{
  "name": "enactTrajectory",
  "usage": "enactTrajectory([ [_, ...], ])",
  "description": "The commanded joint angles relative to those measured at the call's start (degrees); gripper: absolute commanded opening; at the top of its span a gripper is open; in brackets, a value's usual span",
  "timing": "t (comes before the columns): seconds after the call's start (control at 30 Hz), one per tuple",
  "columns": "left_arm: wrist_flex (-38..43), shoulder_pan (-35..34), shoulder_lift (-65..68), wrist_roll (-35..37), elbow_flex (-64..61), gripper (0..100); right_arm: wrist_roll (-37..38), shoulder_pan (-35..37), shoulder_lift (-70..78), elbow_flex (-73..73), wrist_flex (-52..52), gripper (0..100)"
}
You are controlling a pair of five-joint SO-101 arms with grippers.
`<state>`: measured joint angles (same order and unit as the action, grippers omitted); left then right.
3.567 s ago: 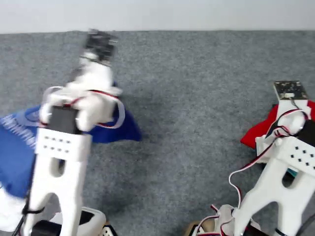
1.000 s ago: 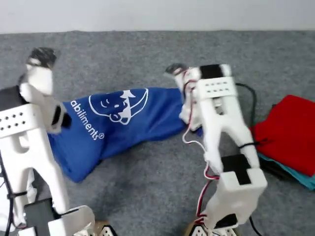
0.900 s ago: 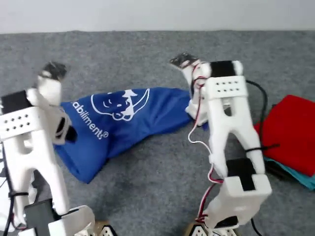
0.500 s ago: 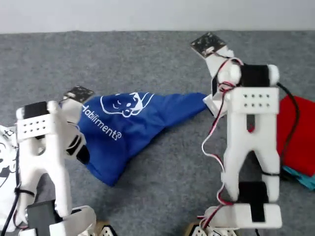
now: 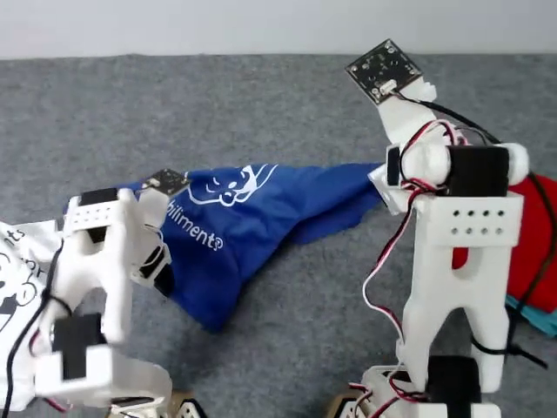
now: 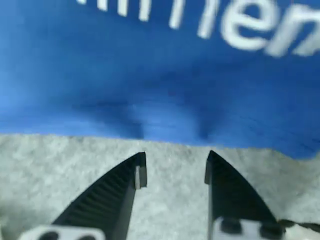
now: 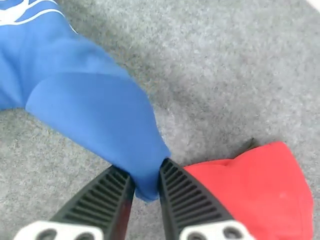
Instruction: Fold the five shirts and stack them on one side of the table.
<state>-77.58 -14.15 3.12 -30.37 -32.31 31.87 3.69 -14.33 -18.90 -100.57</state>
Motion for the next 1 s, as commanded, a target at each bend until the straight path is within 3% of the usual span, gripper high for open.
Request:
enactTrajectory([
  [0.0, 1.6, -3.7, 4.0, 2.1, 4.6, 20, 0.7, -1.1, -3.7, -3.0, -2.2, 1.0],
  [0.23, -11.7, -8.4, 0.1, 2.0, 17.3, 20, 0.7, -1.1, -8.4, -3.1, -1.8, 1.0],
  [0.33, -17.8, -4.1, -7.1, 2.0, 18.8, 20, 0.7, -1.1, -8.4, -3.1, -1.8, 1.0],
  [0.5, -21.9, 9.7, -18.2, 5.3, 16.2, 20, 0.7, -1.0, -6.2, -3.1, -1.8, 1.0],
  [0.6, -18.2, 17.2, -20.0, 10.1, 10.9, 20, 0.6, -0.9, -4.6, -3.0, -1.8, 1.0],
  [0.73, -7.0, 23.0, -20.0, 13.8, 0.3, 20, 0.4, -0.8, -2.8, -3.0, -1.8, 1.0],
  [0.97, 7.9, 22.8, -19.8, 14.2, -12.0, 20, 0.3, -1.0, -1.6, -2.8, -1.8, 1.0],
])
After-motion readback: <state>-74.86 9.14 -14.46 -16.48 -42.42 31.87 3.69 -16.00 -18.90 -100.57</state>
